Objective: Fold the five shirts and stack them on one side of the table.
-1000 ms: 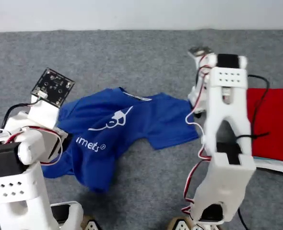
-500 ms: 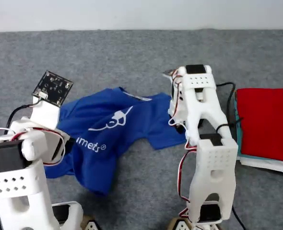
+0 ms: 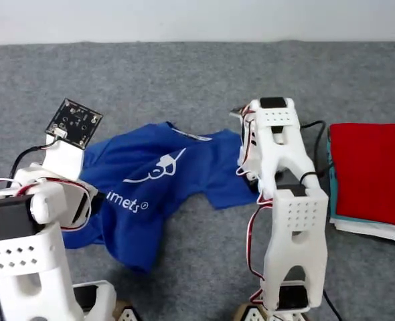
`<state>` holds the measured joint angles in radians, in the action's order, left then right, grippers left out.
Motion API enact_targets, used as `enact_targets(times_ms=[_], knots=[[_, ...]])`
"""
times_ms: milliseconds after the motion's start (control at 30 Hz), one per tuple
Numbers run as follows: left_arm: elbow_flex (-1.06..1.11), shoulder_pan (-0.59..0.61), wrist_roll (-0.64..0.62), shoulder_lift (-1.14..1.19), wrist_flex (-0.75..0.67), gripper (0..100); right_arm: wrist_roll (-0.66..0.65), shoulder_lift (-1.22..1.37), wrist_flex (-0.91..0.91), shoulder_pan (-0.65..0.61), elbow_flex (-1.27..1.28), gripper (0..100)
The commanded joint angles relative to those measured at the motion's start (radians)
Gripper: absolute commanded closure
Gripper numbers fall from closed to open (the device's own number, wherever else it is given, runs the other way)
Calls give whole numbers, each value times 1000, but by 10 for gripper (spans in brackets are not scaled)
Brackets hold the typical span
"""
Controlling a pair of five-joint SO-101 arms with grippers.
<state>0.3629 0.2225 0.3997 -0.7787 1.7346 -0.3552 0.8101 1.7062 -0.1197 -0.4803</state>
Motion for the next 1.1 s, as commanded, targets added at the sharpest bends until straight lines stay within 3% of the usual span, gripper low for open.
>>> enact_targets(times_ms=[0,300,700,1067], knots=[[-4,2,-11,-14,17,765,-49,-5,35,-22,14,988],[1,-9,-8,-5,17,765,-170,-274,84,79,14,987],[246,-445,-69,-2,-15,765,-209,-670,-13,231,14,987],[249,-629,-75,368,-126,765,-210,-750,-13,226,14,985]])
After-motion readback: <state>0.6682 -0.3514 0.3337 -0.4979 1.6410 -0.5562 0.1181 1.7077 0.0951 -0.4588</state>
